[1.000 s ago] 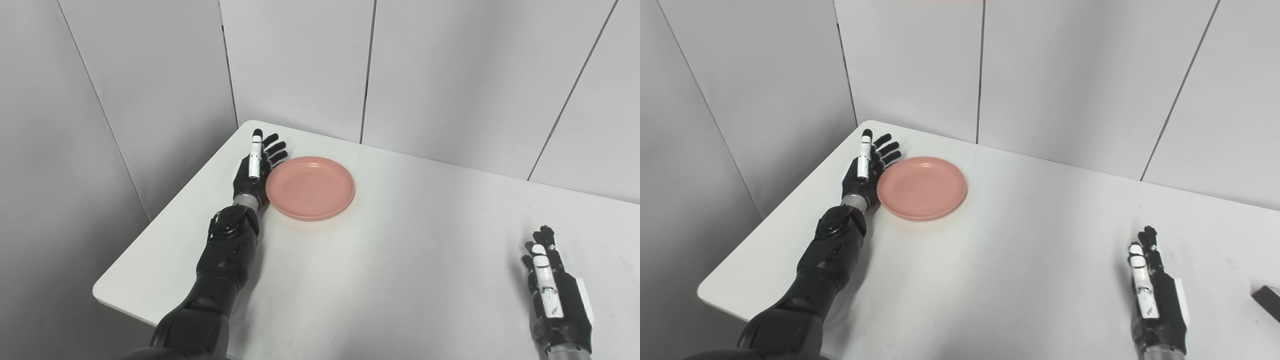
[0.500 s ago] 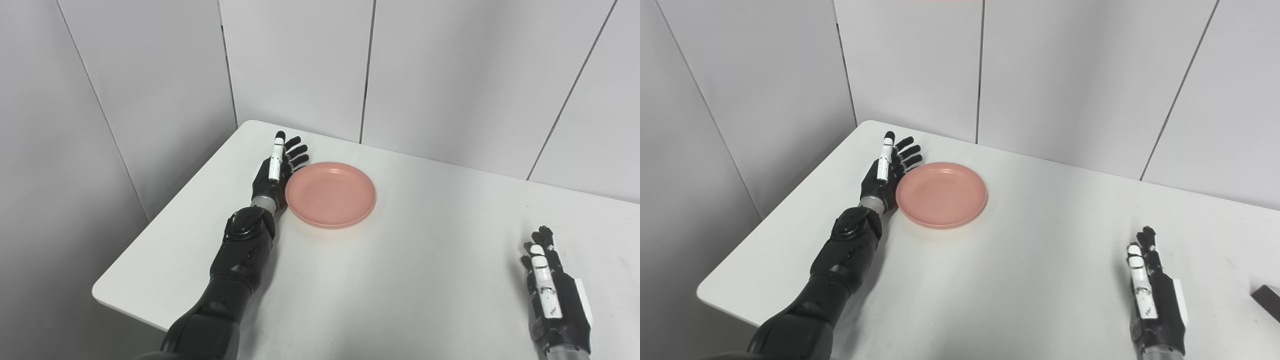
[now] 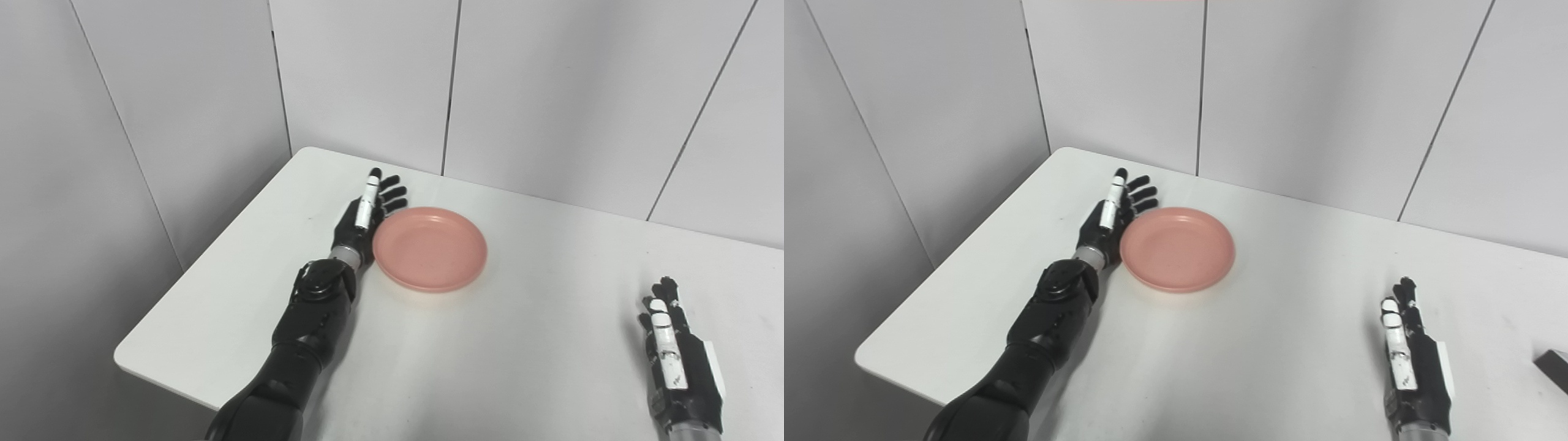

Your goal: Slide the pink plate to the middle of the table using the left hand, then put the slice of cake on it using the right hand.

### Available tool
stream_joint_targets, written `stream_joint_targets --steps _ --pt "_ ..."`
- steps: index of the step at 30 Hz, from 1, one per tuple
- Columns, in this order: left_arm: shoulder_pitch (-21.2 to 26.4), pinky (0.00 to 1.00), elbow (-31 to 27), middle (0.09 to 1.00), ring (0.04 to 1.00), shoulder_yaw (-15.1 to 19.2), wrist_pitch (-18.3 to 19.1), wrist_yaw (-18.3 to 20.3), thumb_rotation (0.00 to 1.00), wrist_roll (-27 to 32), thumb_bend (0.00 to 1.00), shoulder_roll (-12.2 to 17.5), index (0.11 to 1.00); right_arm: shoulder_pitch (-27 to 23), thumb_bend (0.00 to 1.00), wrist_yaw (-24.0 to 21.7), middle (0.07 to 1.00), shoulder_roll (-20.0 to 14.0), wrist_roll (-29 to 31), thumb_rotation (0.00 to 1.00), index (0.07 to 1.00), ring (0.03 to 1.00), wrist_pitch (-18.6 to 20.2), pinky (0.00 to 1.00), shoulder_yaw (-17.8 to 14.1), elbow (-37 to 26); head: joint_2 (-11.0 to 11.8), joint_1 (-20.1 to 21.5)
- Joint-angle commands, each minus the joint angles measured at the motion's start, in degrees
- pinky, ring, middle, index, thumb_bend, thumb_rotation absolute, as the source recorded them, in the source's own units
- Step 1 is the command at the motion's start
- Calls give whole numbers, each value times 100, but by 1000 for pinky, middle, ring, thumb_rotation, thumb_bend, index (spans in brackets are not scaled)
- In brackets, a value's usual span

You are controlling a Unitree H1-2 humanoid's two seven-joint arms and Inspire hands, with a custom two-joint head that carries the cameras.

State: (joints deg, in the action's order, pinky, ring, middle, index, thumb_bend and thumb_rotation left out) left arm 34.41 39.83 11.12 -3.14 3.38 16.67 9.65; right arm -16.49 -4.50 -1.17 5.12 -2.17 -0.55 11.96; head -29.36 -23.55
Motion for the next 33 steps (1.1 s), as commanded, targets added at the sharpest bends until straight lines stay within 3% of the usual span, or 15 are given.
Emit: stream_joint_targets --steps 1,12,17,25,33 --pt "144 795 -262 827 833 -60 -72 35 1000 -97 603 -16 810 -109 541 -21 1000 38 54 826 1000 1000 -9 1000 -8 -101 -14 5" --pt "-19 848 -573 868 874 -335 -160 -64 1000 -507 607 -318 853 -110 571 -5 1000 68 68 806 1000 1000 4 1000 -1 -121 -94 151" --pt "-100 829 -673 840 848 -288 -290 -251 1000 -566 575 -495 821 -94 556 -6 1000 98 65 801 1000 1000 13 1000 31 -182 -146 321" --pt "-427 894 -1357 886 908 -625 384 129 1000 -518 606 -523 887 -29 509 163 1000 119 -310 848 1000 1000 68 1000 183 -369 -326 890" --pt "-691 914 -2007 895 912 -651 936 216 1000 -410 560 -633 889 -70 496 332 997 296 -481 822 1000 1000 107 1000 243 -355 -510 1517"
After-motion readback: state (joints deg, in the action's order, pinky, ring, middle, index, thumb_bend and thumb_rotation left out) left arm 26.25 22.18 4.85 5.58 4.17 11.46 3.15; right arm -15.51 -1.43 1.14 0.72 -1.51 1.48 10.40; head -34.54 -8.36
